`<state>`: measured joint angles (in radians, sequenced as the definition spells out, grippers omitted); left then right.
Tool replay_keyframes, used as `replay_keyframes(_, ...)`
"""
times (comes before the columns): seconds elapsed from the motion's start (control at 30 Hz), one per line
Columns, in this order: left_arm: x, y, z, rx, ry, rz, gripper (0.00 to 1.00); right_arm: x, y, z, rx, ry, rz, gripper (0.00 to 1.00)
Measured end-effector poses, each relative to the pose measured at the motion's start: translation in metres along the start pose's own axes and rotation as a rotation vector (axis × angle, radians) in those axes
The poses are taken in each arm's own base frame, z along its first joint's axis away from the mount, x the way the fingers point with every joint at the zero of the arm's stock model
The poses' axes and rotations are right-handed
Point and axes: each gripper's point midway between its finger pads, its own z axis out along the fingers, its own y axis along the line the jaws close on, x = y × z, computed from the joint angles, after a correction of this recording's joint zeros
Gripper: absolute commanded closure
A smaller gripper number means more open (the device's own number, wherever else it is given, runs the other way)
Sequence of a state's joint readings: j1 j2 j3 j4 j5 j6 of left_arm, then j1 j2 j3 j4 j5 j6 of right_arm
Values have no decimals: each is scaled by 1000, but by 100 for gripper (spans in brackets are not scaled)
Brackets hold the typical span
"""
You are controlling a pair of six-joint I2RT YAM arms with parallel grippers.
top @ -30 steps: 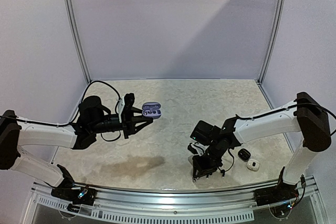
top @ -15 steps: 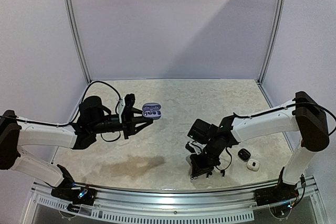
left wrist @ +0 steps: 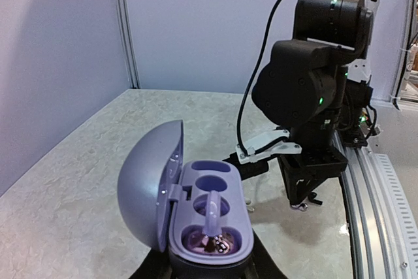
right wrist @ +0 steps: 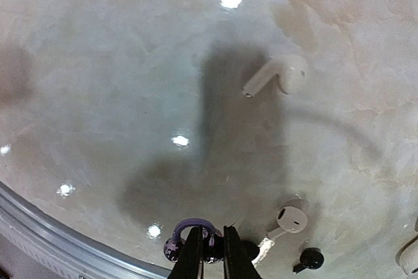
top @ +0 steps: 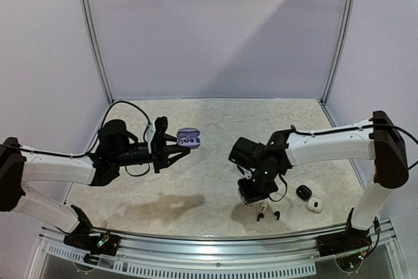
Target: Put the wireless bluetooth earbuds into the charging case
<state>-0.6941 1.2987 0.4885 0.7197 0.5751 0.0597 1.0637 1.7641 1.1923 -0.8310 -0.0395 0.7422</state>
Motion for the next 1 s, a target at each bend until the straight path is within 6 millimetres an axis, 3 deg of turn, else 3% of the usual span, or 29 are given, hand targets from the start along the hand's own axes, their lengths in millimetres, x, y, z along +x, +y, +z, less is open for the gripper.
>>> replay_keyframes(0.33, -5, 0, -2, -3, -11, 8, 100, 6, -27, 12, 147, 15, 115, 94)
replay_keyframes(0.5, -5, 0, -2, -4, -11, 8, 100, 0, -23, 17, 151, 13, 155, 93)
replay_keyframes(0.63, -5, 0, -2, -4, -11, 8, 100, -4, -19, 25, 156, 19, 172, 87)
replay_keyframes(1.0, -4, 0, -2, -3, -10, 12, 100, -12, -6, 15, 110, 28, 155, 75)
